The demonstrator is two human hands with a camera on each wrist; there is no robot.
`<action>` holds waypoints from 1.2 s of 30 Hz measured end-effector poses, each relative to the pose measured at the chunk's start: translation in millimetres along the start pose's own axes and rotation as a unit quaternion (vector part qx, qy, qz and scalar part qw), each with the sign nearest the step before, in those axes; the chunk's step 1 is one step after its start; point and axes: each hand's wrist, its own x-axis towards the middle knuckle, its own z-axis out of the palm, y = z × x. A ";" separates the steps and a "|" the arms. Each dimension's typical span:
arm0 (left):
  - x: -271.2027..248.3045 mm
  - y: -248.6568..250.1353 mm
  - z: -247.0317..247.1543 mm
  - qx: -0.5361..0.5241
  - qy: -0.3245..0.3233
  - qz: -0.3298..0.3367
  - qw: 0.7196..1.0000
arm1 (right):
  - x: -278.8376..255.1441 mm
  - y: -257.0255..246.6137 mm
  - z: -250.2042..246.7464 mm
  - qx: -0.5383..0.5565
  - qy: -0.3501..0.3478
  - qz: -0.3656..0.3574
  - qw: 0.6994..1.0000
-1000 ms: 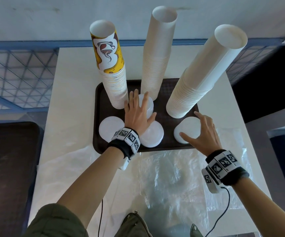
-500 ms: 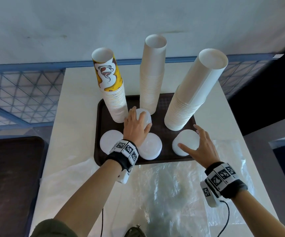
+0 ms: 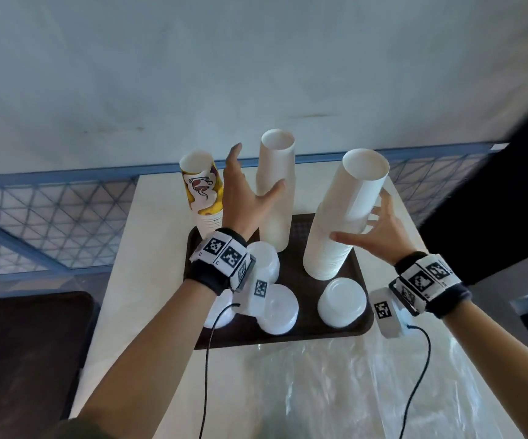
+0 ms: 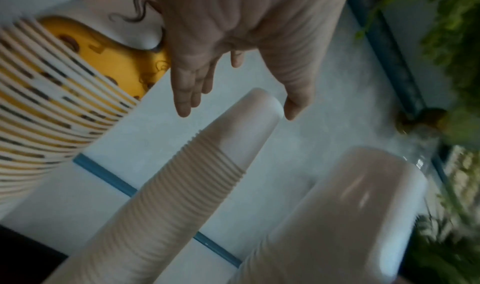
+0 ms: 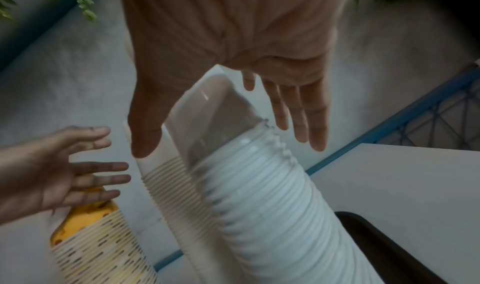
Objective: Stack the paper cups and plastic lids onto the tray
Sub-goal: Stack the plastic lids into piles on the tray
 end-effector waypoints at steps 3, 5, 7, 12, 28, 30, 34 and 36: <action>19.9 8.9 1.5 -0.010 -0.018 -0.068 0.998 | 6.9 -1.7 11.9 0.006 0.004 0.022 1.000; 28.2 9.3 5.6 0.007 -0.042 -0.083 0.996 | 10.3 0.1 16.5 0.014 0.012 0.030 0.999; 32.9 8.3 10.6 0.024 -0.069 -0.088 0.993 | 15.9 3.4 17.6 0.017 0.015 0.029 0.999; 35.9 5.1 19.7 0.051 -0.087 -0.082 0.992 | 38.2 9.8 12.4 0.027 0.002 0.013 1.000; 40.1 -10.8 20.7 0.082 -0.138 -0.103 0.982 | 102.1 5.0 -0.4 0.051 -0.043 0.007 0.998; 40.8 -12.4 20.8 0.081 -0.138 -0.101 0.982 | 105.1 4.3 -1.2 0.046 -0.052 0.000 0.998; 41.3 -14.4 23.4 0.069 -0.130 -0.106 0.983 | 106.1 7.1 -0.5 0.051 -0.060 -0.005 0.997; 40.6 -13.8 26.5 0.065 -0.130 -0.105 0.984 | 105.7 10.4 -1.0 0.054 -0.058 -0.005 0.997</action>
